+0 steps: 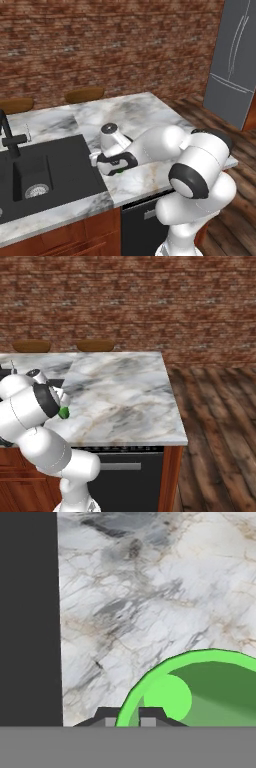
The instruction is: Pick the cup and bowl from the counter and place them on the counter next to the sink.
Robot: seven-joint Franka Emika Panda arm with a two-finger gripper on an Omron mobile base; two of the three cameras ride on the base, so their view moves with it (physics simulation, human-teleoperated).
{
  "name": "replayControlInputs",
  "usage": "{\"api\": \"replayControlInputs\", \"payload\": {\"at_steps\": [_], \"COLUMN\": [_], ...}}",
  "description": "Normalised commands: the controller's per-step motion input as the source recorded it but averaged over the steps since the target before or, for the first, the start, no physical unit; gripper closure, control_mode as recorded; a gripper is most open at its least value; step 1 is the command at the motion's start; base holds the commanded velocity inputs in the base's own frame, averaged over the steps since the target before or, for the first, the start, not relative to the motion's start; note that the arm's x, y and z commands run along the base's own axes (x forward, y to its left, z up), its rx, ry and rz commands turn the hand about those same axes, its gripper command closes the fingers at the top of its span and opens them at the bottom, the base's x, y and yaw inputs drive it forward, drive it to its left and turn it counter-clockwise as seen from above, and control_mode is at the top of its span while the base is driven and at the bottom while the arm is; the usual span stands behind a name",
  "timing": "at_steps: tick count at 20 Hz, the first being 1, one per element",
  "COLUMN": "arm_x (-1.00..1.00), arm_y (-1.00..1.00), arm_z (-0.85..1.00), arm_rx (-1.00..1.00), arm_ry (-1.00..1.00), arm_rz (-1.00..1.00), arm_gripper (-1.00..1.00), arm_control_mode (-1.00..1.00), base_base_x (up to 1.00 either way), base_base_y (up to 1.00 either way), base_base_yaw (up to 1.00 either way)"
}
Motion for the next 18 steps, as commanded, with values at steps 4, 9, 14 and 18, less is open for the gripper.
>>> {"api": "replayControlInputs", "payload": {"at_steps": [4, 9, 14, 18], "arm_x": [0.00, 0.00, 0.00, 0.00], "arm_y": [0.00, 0.00, 0.00, 0.00], "arm_z": [0.00, 0.00, 0.00, 0.00], "arm_rx": [0.00, 0.00, 0.00, 0.00], "arm_ry": [0.00, 0.00, 0.00, 0.00], "arm_rz": [0.00, 0.00, 0.00, 0.00], "arm_gripper": [1.00, 1.00, -1.00, -1.00], "arm_control_mode": [-1.00, -1.00, -1.00, -1.00], "base_base_x": [0.00, 0.00, 0.00, 0.00], "base_base_y": [0.00, 0.00, 0.00, 0.00], "base_base_yaw": [0.00, 0.00, 0.00, 0.00]}}
